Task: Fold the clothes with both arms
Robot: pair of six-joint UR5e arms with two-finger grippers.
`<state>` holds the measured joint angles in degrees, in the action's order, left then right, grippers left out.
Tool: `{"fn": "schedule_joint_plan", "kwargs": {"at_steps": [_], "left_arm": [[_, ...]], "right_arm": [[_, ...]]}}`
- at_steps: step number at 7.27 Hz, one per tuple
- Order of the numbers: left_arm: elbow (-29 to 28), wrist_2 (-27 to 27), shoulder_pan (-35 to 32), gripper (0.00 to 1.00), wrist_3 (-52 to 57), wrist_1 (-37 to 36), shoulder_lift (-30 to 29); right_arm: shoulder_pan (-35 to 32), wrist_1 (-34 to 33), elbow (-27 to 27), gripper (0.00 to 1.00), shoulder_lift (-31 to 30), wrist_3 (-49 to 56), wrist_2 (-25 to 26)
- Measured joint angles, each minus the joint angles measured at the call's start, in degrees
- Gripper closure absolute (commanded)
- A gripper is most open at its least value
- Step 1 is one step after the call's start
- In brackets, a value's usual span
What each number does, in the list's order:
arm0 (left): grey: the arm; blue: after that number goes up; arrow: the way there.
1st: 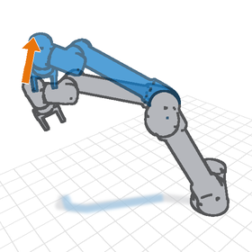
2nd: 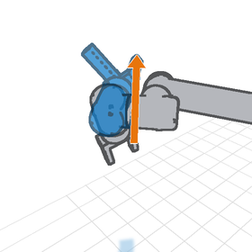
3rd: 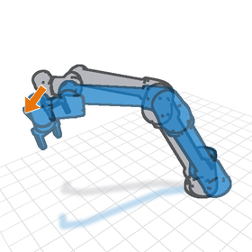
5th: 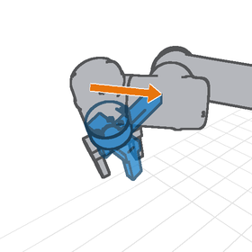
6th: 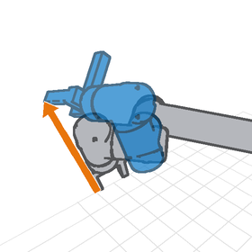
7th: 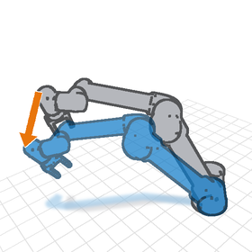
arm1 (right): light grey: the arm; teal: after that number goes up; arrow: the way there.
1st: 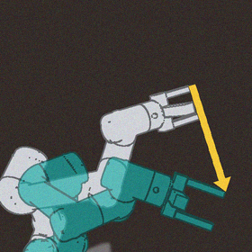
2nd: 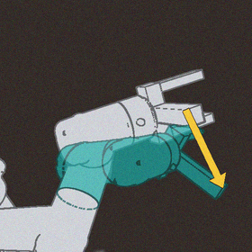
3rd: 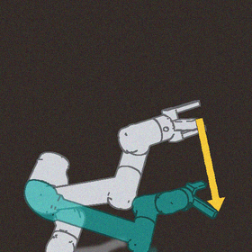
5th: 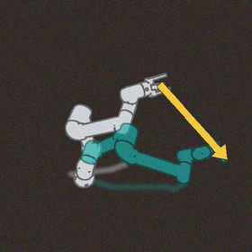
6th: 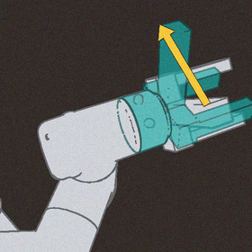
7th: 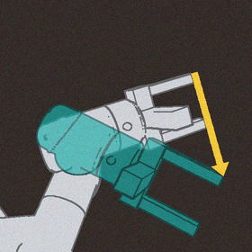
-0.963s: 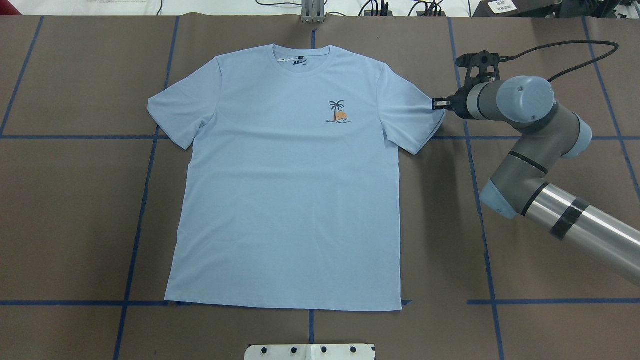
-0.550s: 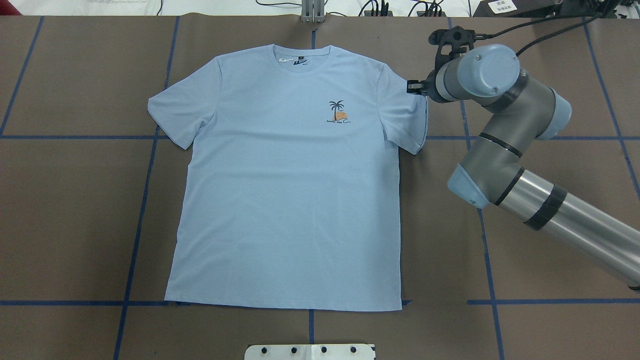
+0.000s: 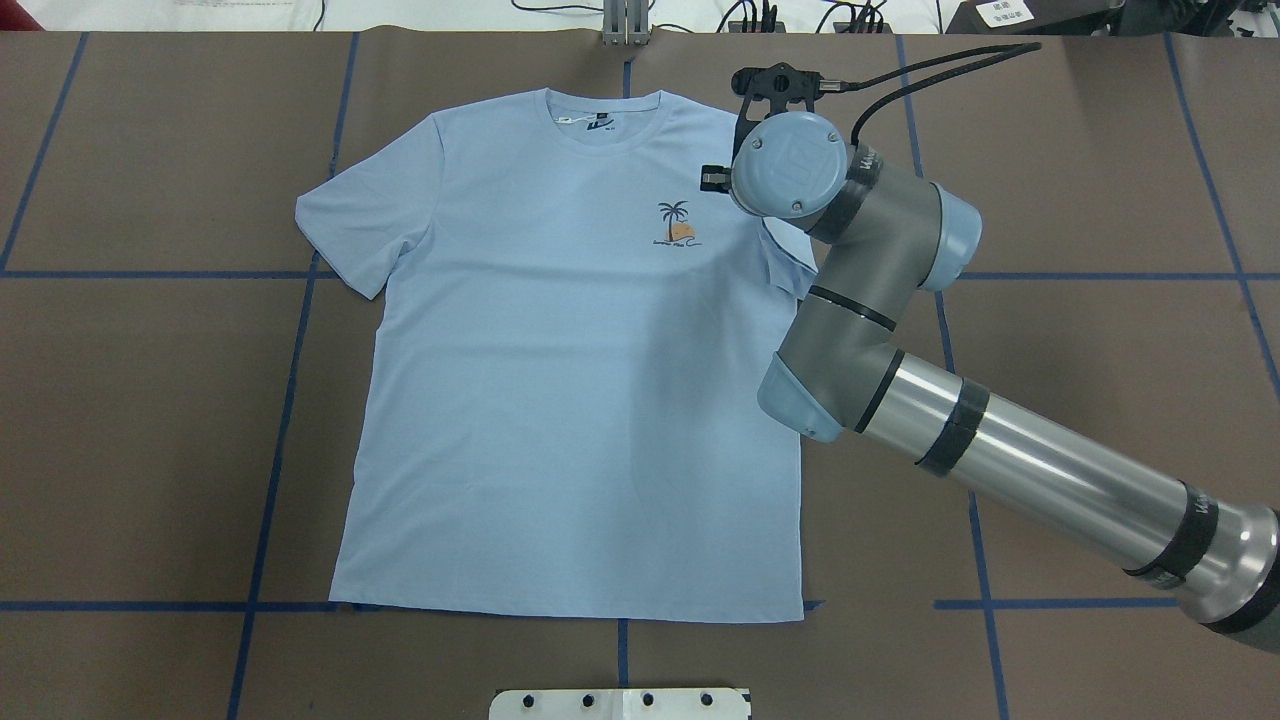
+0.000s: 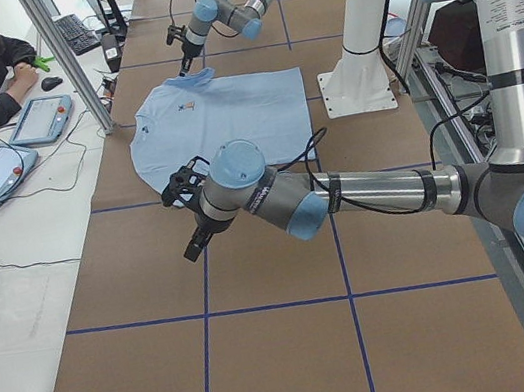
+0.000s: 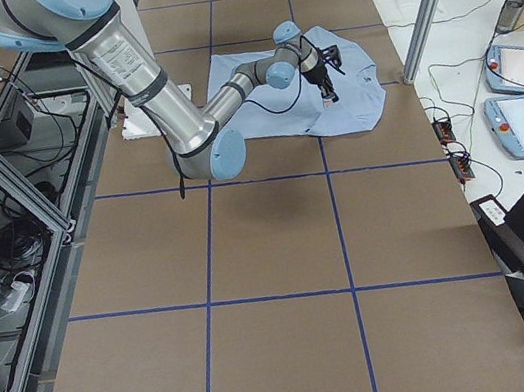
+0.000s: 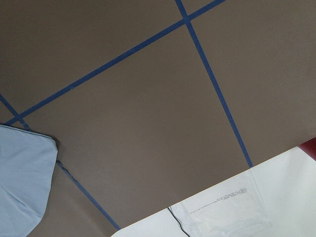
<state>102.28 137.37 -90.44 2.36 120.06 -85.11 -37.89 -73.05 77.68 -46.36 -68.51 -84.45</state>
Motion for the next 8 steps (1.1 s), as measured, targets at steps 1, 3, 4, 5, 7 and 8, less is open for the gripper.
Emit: {"fn": "schedule_joint_plan", "kwargs": {"at_steps": [1,3,4,5,7,8], "left_arm": [[0.0,0.0,0.0,0.0,0.0,0.0,0.0],[0.0,0.0,0.0,0.0,0.0,0.0,0.0],[0.1,0.0,0.0,0.0,0.0,0.0,0.0],[0.1,0.0,0.0,0.0,0.0,0.0,0.0],[0.1,0.0,0.0,0.0,0.0,0.0,0.0],[0.1,0.0,0.0,0.0,0.0,0.0,0.0]], "right_arm": [[0.8,0.0,-1.7,1.0,1.4,-0.3,1.1],[2.1,0.0,-3.2,1.0,2.5,-1.0,2.5],[2.3,0.0,-3.9,1.0,3.0,-1.4,2.8],[2.5,0.0,-4.6,1.0,3.6,-1.7,2.9],[2.8,0.0,-5.5,1.0,4.4,-1.8,3.0],[2.9,0.0,-5.7,0.5,4.5,-1.8,3.0]]}}
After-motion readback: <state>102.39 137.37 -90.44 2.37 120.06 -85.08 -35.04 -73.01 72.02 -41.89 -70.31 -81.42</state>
